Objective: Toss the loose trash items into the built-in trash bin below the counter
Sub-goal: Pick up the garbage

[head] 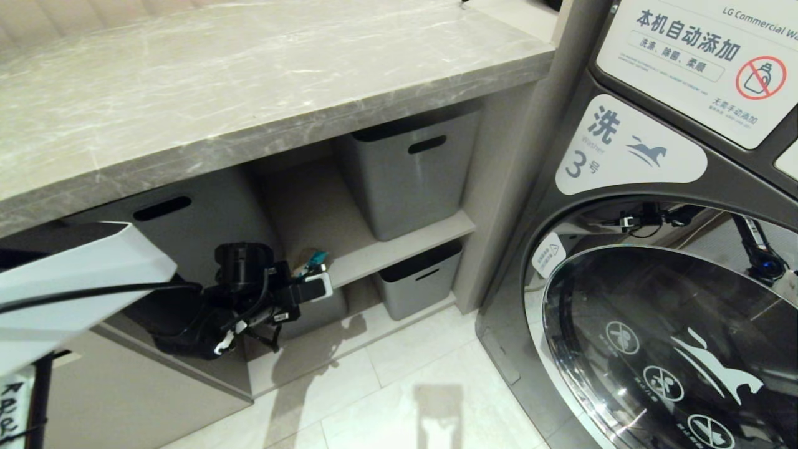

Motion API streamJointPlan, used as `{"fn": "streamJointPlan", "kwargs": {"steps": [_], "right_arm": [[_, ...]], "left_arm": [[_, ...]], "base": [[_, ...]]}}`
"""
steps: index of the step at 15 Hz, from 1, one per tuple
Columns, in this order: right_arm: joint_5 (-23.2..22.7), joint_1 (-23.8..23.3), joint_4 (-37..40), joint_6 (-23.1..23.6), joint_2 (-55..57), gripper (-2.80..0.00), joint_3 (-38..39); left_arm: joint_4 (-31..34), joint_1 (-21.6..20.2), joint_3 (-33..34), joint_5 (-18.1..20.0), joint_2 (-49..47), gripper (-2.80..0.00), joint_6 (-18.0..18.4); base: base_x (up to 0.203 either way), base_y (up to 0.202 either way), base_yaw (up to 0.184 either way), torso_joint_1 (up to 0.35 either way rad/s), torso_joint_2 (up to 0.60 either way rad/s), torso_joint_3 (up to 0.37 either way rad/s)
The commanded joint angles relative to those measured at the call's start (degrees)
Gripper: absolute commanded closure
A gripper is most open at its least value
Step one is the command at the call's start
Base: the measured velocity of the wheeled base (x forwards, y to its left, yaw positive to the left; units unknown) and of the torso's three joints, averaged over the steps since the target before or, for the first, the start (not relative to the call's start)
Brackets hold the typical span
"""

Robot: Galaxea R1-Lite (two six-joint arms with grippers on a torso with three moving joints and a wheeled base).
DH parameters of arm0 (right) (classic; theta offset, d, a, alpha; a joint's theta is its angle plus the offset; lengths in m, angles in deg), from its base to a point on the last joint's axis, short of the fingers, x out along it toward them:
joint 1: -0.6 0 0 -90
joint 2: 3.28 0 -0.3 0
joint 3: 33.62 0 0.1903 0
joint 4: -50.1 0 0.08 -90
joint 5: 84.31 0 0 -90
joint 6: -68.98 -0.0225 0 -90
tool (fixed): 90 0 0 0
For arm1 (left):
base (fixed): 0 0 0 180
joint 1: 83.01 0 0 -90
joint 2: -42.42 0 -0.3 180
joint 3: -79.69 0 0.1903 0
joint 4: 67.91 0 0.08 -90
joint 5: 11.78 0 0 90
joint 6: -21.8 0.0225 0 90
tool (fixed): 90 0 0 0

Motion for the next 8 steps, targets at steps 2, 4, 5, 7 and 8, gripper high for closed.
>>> {"fn": "streamJointPlan", "kwargs": {"steps": [2,4,5,7,8], "right_arm": [[0.0,0.0,0.0,0.0,0.0,0.00,0.0],[0.0,0.0,0.0,0.0,-0.1,0.00,0.0],[0.0,0.0,0.0,0.0,-0.1,0.00,0.0],[0.0,0.0,0.0,0.0,-0.1,0.00,0.0],[0.0,0.0,0.0,0.0,0.0,0.00,0.0]], "left_arm": [[-0.9,0.0,6.4,1.2,6.9,0.00,-5.2],[-0.9,0.0,8.1,2.6,9.4,0.00,-7.5],[-0.9,0.0,10.2,3.6,11.1,0.00,-8.1],[-0.6,0.1,15.7,7.3,16.0,0.00,-9.6],[-0.5,0.1,18.5,9.2,18.7,0.00,-11.0]], "base": [[0.000,0.000,0.000,0.000,0.00,0.000],[0.000,0.000,0.000,0.000,0.00,0.000],[0.000,0.000,0.000,0.000,0.00,0.000],[0.000,0.000,0.000,0.000,0.00,0.000],[0.000,0.000,0.000,0.000,0.00,0.000]]}}
